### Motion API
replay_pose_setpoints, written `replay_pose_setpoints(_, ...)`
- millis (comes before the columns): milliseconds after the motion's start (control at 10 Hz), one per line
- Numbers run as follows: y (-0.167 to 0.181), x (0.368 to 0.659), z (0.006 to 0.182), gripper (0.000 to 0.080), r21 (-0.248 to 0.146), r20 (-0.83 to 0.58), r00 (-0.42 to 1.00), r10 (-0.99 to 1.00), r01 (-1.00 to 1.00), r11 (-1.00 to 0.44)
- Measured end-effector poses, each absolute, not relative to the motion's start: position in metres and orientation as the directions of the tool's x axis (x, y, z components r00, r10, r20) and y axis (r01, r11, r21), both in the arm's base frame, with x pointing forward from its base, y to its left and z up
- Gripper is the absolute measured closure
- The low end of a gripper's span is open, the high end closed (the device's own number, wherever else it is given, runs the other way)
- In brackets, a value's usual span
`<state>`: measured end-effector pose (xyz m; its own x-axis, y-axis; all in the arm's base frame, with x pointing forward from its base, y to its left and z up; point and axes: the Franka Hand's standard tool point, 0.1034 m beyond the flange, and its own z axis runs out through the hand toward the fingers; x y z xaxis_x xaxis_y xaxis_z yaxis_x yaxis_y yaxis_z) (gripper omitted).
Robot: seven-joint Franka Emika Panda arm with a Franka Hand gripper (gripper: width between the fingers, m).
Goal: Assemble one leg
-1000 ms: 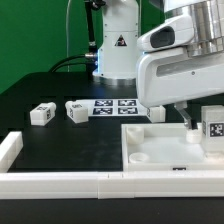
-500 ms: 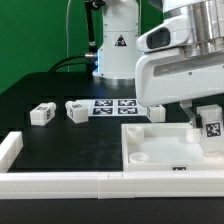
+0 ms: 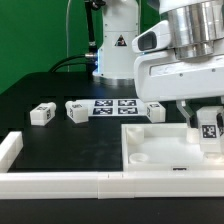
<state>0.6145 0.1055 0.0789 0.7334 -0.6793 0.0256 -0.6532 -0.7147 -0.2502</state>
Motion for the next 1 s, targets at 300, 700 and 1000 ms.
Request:
replay_pose_setpoints(300,0.110,0.614,0.078,0.0509,-0.245,-0.035,0.428,-0.903,-0.880,-0.407)
replay_pose_setpoints(700,0.111,0.614,0.078,0.0509,-0.235,-0.094,0.282,-0.955,-0.938,-0.254)
replay_pose_setpoints(1000,0.116,0.613,0.079,0.0205,-0.253,-0.041,0.493,-0.869,-0.847,-0.468)
